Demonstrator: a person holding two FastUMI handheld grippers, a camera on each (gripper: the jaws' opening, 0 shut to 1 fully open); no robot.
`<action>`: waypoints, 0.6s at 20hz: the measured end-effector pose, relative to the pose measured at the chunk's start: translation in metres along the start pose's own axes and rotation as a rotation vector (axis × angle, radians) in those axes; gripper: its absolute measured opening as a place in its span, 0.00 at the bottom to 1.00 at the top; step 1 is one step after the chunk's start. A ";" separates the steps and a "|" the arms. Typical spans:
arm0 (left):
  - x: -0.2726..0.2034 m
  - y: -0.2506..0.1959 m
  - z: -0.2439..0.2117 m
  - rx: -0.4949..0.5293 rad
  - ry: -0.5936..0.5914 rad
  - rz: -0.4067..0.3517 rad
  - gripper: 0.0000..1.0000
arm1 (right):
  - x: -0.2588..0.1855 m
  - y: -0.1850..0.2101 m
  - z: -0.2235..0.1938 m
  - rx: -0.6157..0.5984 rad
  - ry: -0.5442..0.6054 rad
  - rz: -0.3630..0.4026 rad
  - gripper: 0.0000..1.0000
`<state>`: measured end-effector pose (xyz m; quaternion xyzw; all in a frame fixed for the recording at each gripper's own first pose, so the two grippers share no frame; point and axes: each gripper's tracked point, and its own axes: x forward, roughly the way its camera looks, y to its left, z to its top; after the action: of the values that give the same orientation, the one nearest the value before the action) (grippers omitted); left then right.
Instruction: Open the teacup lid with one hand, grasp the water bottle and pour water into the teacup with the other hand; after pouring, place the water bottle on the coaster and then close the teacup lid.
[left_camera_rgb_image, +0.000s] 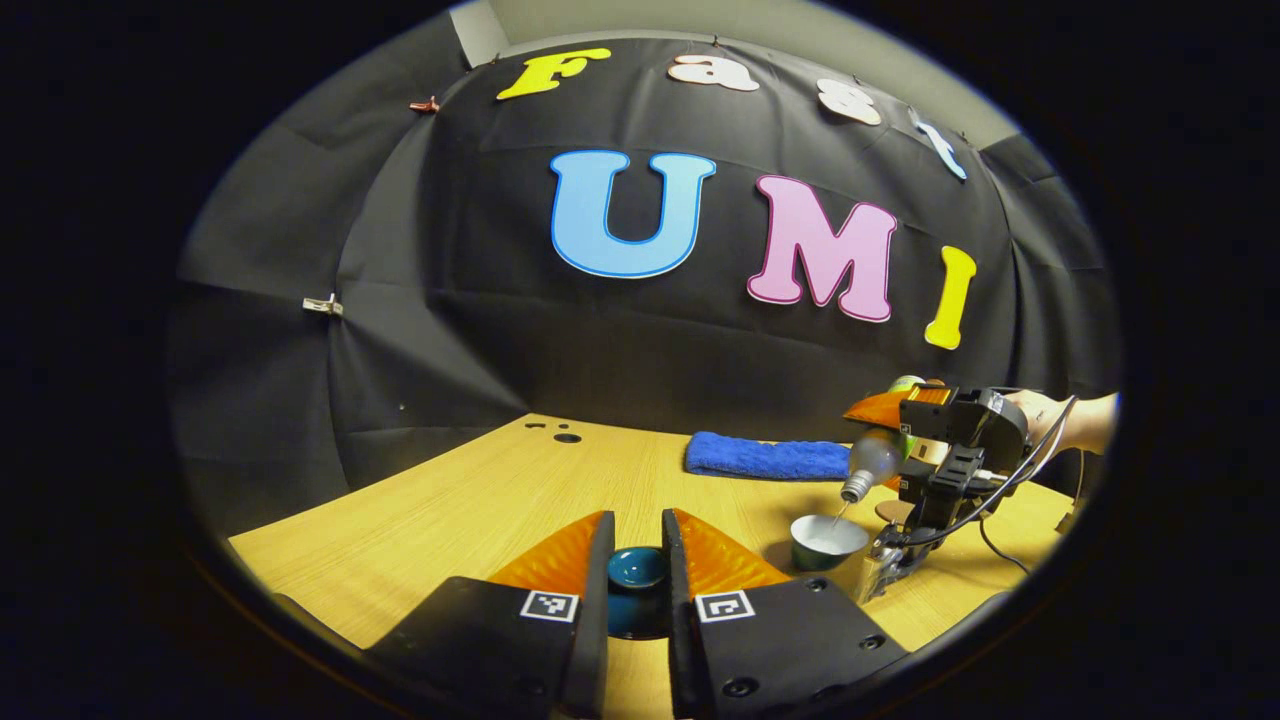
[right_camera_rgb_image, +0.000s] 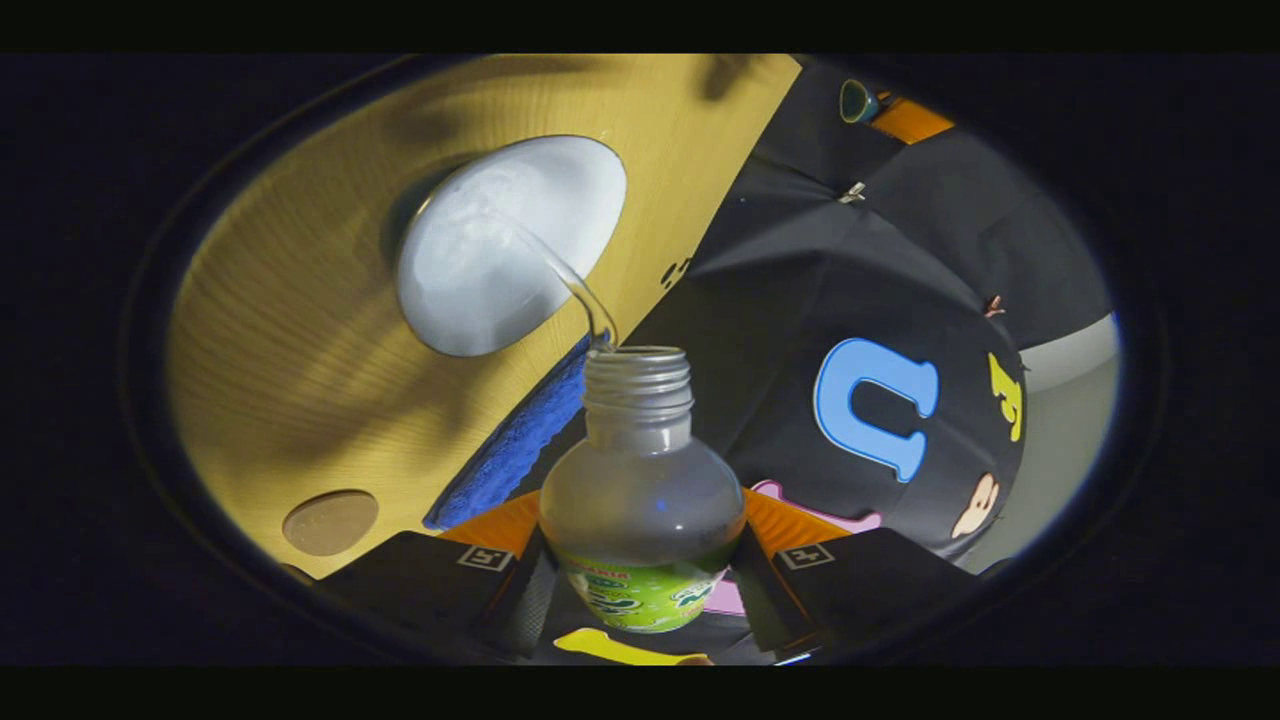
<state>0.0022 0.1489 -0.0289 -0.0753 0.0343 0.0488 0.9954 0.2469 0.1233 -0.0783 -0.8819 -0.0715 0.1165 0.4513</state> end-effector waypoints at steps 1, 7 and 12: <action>0.000 0.001 0.002 -0.002 -0.001 -0.001 0.29 | 0.000 0.001 0.000 -0.004 0.000 0.001 0.80; -0.001 0.005 -0.002 -0.007 0.008 -0.001 0.28 | -0.001 0.001 0.002 -0.023 -0.014 0.017 0.80; -0.003 0.004 -0.003 -0.010 0.016 -0.004 0.29 | -0.003 -0.007 0.007 -0.057 -0.034 0.006 0.80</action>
<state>-0.0011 0.1521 -0.0318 -0.0806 0.0421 0.0463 0.9948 0.2418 0.1327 -0.0760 -0.8923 -0.0799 0.1309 0.4245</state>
